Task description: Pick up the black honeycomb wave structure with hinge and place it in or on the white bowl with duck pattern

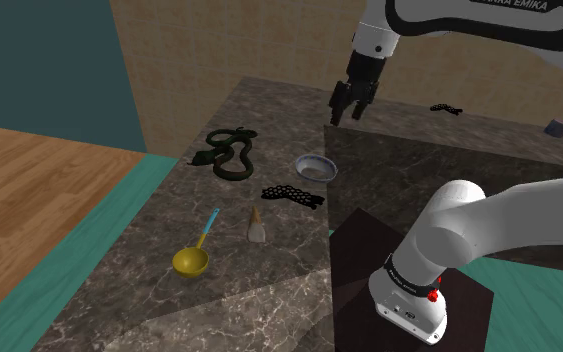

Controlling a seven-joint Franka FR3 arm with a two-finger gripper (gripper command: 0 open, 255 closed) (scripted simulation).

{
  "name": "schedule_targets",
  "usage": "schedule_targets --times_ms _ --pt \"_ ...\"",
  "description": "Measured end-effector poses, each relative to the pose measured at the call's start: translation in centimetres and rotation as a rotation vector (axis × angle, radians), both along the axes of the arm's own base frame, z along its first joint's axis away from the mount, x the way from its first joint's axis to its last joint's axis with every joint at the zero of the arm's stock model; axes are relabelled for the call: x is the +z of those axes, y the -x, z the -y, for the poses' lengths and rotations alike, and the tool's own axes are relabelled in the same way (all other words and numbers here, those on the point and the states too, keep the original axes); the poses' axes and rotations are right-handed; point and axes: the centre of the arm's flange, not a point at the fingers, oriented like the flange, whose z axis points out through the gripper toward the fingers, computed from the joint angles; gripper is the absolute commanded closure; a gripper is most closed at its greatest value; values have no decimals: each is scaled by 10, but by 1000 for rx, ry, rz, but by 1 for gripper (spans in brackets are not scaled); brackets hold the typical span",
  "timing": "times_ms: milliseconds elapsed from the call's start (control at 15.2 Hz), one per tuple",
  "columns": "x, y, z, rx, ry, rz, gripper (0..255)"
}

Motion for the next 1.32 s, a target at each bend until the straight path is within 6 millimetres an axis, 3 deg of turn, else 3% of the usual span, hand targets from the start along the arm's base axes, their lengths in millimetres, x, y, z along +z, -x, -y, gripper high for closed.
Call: schedule_targets --times_ms 132,330,1320 --pt "-6 0 1 12 -3 5 0" --pt "-38 2 8 79 -17 33 0" --pt "-237 -28 31 475 -102 205 0"
